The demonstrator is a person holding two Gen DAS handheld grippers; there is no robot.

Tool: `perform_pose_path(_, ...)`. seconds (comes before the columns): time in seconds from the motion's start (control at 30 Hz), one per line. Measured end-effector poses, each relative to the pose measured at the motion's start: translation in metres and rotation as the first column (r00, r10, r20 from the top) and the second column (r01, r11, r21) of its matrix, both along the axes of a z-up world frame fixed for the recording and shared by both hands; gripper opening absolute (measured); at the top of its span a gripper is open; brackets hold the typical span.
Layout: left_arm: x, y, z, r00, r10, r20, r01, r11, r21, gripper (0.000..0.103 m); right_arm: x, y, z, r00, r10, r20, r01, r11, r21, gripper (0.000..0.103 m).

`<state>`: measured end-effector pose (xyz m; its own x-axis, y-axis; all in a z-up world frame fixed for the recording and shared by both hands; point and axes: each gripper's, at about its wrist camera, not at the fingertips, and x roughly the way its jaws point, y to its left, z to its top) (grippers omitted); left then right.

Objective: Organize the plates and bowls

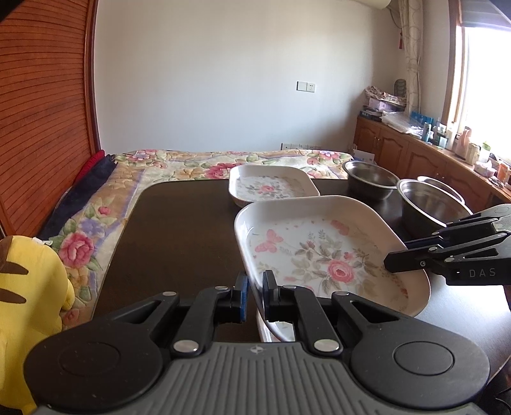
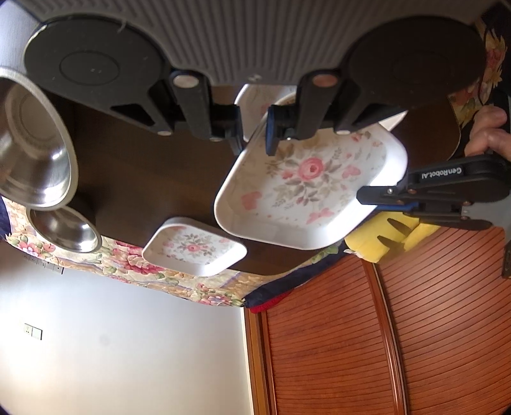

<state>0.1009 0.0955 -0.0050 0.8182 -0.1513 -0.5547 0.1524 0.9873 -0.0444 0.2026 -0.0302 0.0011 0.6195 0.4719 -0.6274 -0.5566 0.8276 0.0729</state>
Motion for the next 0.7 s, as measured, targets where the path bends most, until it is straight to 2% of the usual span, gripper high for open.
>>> perform_pose_path(0.7,-0.033,-0.009,-0.013,0.999,-0.011,-0.033,0.010,1.000,-0.029,0.010,-0.035,-0.011,-0.014,1.000,0.008,-0.018,-0.009,1.000,-0.001,0.017)
